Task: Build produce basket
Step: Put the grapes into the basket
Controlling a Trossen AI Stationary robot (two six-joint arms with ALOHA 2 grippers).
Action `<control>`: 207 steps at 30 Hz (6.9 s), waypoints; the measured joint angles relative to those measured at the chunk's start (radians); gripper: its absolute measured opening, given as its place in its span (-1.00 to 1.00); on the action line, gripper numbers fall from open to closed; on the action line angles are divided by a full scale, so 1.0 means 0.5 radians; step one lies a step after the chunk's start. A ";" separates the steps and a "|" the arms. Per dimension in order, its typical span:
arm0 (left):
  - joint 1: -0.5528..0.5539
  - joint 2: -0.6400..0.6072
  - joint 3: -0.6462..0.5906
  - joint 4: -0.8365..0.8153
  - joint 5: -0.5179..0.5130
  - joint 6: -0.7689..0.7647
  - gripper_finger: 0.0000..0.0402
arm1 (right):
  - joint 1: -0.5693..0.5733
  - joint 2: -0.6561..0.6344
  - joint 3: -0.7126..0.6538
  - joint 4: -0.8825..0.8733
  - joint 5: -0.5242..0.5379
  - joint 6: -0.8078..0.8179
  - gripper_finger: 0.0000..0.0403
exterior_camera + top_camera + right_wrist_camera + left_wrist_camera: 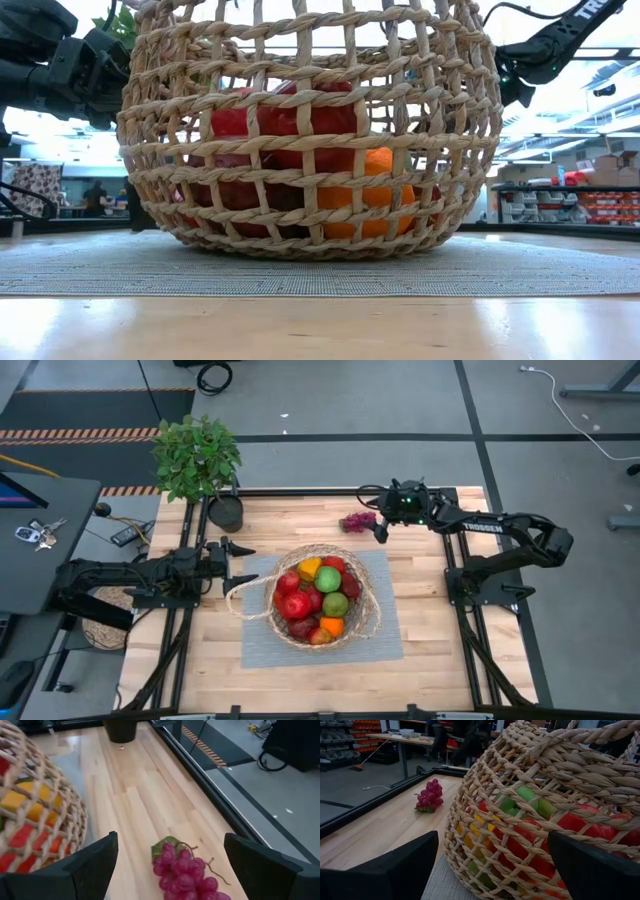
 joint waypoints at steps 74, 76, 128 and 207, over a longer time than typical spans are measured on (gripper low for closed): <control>0.000 0.000 0.000 0.000 0.000 0.001 0.90 | -0.078 0.940 0.373 -0.061 0.336 -0.010 0.17; 0.000 0.000 0.000 0.000 0.000 0.001 0.90 | -0.078 0.940 0.373 -0.059 0.334 -0.003 0.10; 0.000 0.000 0.000 0.000 0.000 0.002 0.90 | -0.243 0.905 0.692 -0.900 -0.106 -0.521 0.98; 0.000 0.000 0.000 0.000 0.000 0.001 0.90 | 1.346 0.395 1.621 -0.921 0.705 -0.232 -0.01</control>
